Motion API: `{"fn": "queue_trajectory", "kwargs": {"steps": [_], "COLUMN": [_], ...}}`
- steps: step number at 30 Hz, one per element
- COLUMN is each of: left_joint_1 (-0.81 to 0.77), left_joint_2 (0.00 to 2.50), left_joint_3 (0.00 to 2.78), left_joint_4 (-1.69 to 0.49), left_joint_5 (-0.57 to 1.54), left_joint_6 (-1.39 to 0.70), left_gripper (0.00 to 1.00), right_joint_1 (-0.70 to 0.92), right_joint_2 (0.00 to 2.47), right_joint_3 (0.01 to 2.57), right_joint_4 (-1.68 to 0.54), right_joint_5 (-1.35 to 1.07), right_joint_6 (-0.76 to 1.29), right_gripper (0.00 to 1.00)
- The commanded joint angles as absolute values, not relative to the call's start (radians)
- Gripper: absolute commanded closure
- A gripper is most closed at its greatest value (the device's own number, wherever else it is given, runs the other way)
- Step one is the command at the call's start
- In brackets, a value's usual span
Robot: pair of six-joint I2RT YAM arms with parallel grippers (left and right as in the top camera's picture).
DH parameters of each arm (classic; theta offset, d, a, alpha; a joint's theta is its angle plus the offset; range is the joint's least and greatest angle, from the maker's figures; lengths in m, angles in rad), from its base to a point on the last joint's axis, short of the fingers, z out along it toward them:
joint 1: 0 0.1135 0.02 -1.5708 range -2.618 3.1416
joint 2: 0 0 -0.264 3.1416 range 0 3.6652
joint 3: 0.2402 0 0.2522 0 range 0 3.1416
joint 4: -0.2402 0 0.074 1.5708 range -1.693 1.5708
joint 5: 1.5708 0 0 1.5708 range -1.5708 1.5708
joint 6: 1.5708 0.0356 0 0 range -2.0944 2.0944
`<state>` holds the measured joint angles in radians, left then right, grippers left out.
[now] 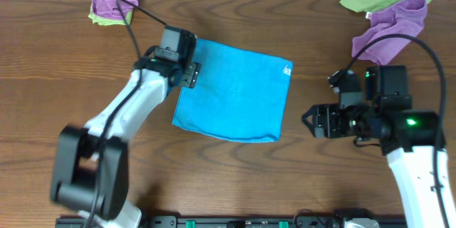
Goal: Fold the cloth
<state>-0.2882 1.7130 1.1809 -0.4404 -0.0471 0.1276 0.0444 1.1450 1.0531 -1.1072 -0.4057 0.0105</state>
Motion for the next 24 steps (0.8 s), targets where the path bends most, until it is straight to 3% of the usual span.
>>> {"fn": "queue_trajectory", "kwargs": {"steps": [1, 14, 24], "left_joint_1": [-0.265, -0.080, -0.065], "left_joint_2": [1.654, 1.651, 1.662], "left_joint_3": [1.193, 1.165, 1.049], "left_joint_4": [-0.527, -0.822, -0.809], "left_joint_5": [0.106, 0.382, 0.493], "left_joint_6": [0.096, 0.014, -0.146], "left_gripper": [0.20, 0.25, 0.22], "right_joint_1": [0.042, 0.127, 0.127], "right_joint_2": [1.157, 1.186, 1.407], "right_joint_3": [0.981, 0.748, 0.723], "right_joint_4": [-1.082, -0.891, -0.815], "right_joint_5": [-0.559, -0.605, -0.668], "right_joint_6": [0.000, 0.136, 0.244], "right_gripper": [0.27, 0.28, 0.40]}}
